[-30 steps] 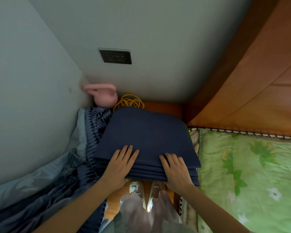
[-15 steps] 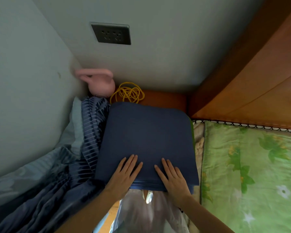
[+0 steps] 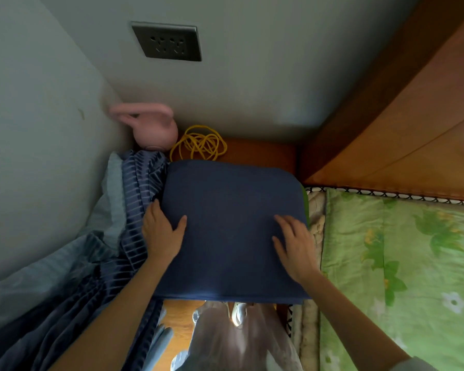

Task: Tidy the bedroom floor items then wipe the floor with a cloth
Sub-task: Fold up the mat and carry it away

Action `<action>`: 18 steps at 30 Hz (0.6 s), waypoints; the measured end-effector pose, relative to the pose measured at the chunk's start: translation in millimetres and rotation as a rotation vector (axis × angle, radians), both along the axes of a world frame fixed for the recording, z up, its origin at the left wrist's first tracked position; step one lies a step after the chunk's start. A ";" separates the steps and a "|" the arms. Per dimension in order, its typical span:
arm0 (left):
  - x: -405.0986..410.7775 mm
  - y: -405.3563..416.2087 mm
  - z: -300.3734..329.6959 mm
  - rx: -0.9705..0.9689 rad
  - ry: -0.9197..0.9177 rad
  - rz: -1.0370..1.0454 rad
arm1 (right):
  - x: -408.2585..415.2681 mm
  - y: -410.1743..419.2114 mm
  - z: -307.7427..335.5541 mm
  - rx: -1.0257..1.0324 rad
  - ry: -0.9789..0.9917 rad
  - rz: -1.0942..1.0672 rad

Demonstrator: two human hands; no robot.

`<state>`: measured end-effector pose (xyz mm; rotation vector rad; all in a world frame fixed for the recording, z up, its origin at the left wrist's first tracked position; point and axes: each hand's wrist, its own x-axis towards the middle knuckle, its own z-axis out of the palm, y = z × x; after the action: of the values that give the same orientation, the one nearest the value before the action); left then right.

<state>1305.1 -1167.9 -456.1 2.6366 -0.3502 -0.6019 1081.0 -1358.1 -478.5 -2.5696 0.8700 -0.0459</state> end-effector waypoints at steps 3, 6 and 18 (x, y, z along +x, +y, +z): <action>17.6 2.0 -6.9 -0.097 0.248 0.108 | -2.2 -18.6 -6.4 0.087 0.160 -0.132; 30.7 1.7 -12.3 -0.131 0.368 0.159 | -0.7 -27.9 -14.4 0.258 0.296 -0.274; 52.3 -1.3 -28.3 -0.173 0.880 0.396 | 5.1 -45.1 -46.3 0.927 0.185 -0.682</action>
<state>1357.4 -1169.2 -484.5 1.9398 0.3573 -1.3978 1086.0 -1403.2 -524.8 -1.3738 1.3858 0.3215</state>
